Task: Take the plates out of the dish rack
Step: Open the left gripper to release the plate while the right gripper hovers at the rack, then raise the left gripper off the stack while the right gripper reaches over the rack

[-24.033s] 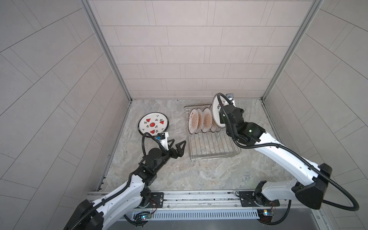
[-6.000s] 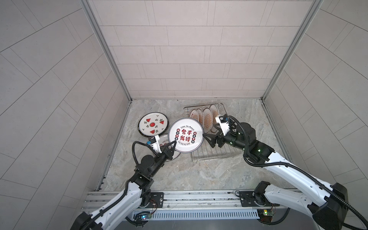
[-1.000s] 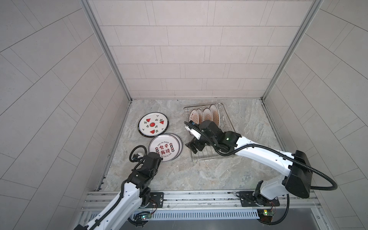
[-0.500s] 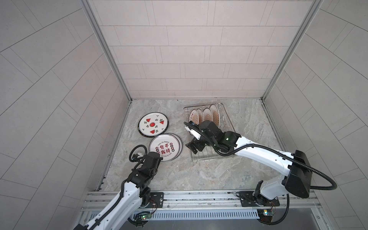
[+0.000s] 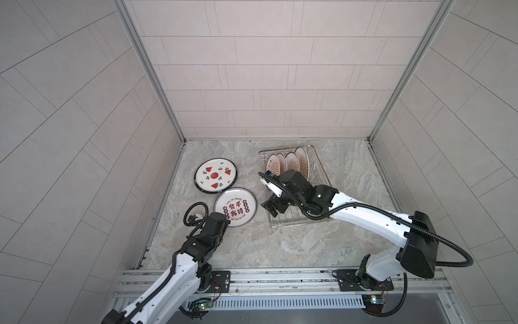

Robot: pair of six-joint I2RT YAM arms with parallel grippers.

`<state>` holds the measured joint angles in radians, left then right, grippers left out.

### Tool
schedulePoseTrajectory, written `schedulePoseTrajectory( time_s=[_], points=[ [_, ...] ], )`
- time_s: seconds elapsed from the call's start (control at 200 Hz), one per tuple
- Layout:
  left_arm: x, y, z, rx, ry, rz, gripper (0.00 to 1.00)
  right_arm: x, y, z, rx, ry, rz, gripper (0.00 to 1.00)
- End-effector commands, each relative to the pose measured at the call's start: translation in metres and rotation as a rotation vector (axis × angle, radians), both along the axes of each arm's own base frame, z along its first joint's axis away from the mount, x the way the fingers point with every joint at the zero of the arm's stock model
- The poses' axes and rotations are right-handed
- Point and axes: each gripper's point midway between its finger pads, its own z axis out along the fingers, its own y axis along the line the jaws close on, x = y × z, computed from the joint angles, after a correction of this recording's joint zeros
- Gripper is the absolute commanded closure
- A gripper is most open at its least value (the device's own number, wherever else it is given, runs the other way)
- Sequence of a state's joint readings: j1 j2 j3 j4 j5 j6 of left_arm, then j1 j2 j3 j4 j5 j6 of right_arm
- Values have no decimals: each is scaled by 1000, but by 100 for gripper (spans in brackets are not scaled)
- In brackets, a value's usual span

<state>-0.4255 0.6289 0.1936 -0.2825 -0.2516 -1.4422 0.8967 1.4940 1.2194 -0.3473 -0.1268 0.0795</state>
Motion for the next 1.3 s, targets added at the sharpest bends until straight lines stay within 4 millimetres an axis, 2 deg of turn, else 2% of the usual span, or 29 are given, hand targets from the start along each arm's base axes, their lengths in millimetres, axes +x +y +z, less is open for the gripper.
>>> schedulePoseTrajectory(
  time_s=[0.0,0.335,0.475,0.646,0.711,0.801,0.921,1.101,1.251,1.296],
  points=[
    [3,6,11,25,-22,20,60,2,3,6,-3,-16,4,0],
    [-3,18,17,52,-45,65,59,1,1,10,11,-27,0,0],
    [-3,24,27,80,-88,71,55,-1,-2,16,41,-46,-5,0],
    [2,23,46,110,-160,25,38,-2,-8,27,90,-85,-33,0],
    [5,20,51,119,-195,5,26,-1,-13,32,117,-110,-55,0],
    [13,11,58,116,-254,-46,11,-1,-22,41,164,-148,-92,0],
    [24,-1,70,105,-335,-106,0,0,-37,53,227,-197,-161,0],
    [39,-23,95,125,-475,-224,0,2,-65,61,283,-252,-269,0],
    [47,-51,121,146,-636,-380,0,10,-85,59,288,-260,-351,0],
    [48,-58,123,148,-660,-421,0,14,-89,58,287,-256,-373,0]
  ],
)
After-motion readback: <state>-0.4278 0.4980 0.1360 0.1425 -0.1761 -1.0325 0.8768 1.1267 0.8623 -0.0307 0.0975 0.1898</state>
